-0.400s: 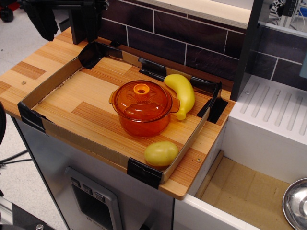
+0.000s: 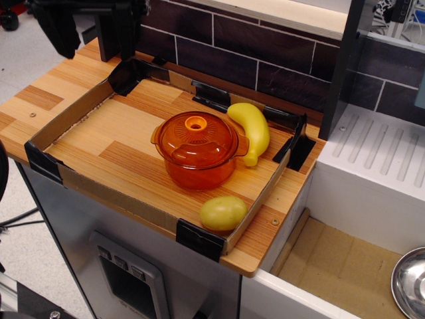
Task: Take lid off pot
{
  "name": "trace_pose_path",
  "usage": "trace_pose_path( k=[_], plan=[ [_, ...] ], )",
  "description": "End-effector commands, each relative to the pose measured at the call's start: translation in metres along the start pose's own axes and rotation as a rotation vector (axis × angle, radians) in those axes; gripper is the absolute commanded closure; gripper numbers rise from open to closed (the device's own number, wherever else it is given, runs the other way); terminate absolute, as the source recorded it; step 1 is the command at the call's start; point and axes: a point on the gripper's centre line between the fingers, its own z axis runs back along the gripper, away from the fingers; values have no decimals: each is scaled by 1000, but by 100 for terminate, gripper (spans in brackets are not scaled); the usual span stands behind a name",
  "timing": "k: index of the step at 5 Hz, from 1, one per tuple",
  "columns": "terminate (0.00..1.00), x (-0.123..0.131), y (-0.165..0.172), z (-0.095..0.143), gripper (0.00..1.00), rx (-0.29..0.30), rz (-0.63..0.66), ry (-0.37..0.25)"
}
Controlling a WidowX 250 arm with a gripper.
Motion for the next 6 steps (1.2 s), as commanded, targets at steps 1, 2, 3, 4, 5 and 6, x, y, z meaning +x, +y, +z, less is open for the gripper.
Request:
trace_pose_path(
  k=[1, 2, 3, 4, 5, 6],
  plan=[
    [0, 9, -40, -2, 0, -16, 31, -45],
    [0, 18, -55, -10, 0, -20, 43, -59],
    [0, 21, -63, -28, 0, -4, 33, -66],
    [0, 21, -72, -46, 0, 18, 10, -30],
    [0, 20, -76, -54, 0, 31, -2, -37],
    [0, 16, -77, -60, 0, 44, -6, -16]
  ],
)
